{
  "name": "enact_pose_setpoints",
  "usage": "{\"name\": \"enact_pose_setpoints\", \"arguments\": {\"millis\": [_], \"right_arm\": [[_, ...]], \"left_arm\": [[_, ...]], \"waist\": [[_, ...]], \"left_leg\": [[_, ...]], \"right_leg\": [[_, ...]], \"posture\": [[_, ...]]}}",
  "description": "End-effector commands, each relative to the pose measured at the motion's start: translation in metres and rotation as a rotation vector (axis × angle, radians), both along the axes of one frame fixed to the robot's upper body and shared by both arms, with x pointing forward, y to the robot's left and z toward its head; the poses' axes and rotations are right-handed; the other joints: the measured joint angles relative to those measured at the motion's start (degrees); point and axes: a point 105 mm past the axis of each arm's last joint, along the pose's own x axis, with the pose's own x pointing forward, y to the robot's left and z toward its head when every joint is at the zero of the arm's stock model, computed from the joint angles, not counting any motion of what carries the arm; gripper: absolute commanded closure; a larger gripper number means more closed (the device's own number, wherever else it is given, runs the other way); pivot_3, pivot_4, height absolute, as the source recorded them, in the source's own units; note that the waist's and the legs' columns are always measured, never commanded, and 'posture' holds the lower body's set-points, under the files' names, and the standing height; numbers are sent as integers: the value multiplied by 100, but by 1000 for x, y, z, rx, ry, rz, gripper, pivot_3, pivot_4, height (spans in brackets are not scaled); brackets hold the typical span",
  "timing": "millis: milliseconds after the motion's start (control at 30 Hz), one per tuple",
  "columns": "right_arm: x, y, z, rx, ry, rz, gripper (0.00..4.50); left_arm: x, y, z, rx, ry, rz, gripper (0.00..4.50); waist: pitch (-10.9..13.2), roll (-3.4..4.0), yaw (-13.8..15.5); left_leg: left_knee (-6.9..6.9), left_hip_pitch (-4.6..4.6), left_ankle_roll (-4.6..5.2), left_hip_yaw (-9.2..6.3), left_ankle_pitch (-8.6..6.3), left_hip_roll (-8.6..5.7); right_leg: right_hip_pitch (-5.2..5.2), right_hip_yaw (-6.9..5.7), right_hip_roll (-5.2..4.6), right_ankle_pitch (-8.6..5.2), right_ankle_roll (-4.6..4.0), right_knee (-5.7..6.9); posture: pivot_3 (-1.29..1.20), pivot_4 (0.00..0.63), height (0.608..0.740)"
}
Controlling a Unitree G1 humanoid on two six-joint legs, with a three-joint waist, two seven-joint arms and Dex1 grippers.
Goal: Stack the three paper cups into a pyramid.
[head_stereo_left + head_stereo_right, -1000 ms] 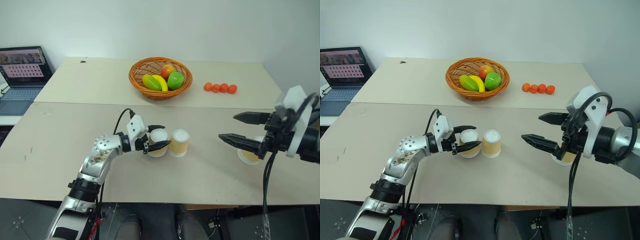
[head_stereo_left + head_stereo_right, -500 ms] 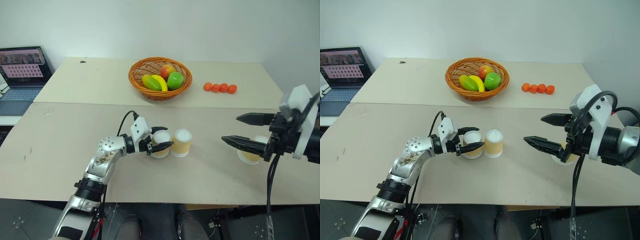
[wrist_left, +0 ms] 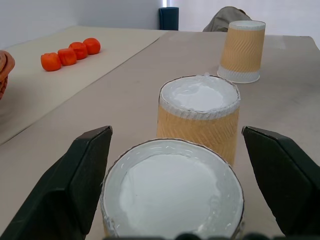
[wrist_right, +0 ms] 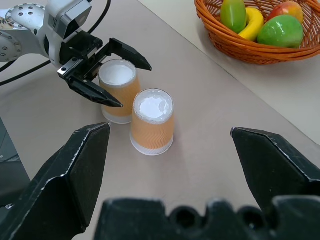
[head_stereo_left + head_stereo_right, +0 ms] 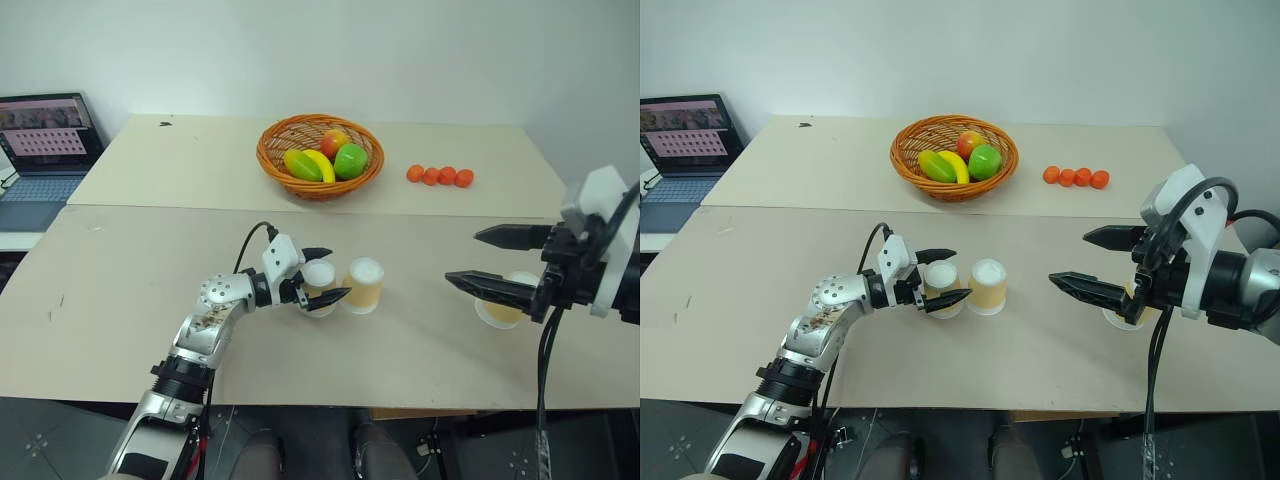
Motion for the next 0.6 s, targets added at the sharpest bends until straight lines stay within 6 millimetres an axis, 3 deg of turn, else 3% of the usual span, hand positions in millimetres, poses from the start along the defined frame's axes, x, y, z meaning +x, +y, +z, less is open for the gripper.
{"name": "enact_pose_setpoints", "arguments": {"millis": [33,67,133,233,333,500,600], "right_arm": [[-1,-2,14,-9,-59,-7,0],[-1,-2,14,-8,-59,-7,0],[0,-4,14,-6,-56,-8,0],[0,-7,13,1,-54,-19,0],[1,-20,7,18,-59,-87,0],[-1,-39,-5,3,-90,-196,0],[-6,-64,-27,55,-110,-356,0]], "left_arm": [[2,-1,61,-66,-127,-14,77],[2,0,66,-70,-132,-13,77],[6,1,98,-121,-145,-1,77],[4,2,128,-165,-143,-7,77],[-12,7,152,-173,-87,-83,77],[-35,13,156,-127,5,-173,77],[-47,16,149,-77,77,-235,77]], "waist": [[1,-1,1],[1,-1,5],[1,-1,5],[1,-1,1],[1,-1,-13],[1,0,-21],[2,-4,-2]], "left_leg": [[1,-1,0,0,0,0],[2,-3,0,-1,0,0],[2,-1,0,-1,0,0],[2,-4,0,-2,0,-1],[0,-5,0,-3,0,-2],[-4,-6,3,-5,-2,-2],[-2,-4,2,-8,-2,0]], "right_leg": [[-1,0,0,0,0,0],[-2,-1,0,0,1,1],[1,-1,0,0,2,1],[0,-1,0,-1,5,-1],[-1,-1,0,-4,8,-2],[-6,-1,0,-9,14,0],[-2,-6,2,-9,14,0]], "posture": [[0,150,734],[0,150,734],[0,150,734],[0,150,734],[0,150,734],[0,150,734],[0,150,734]]}}
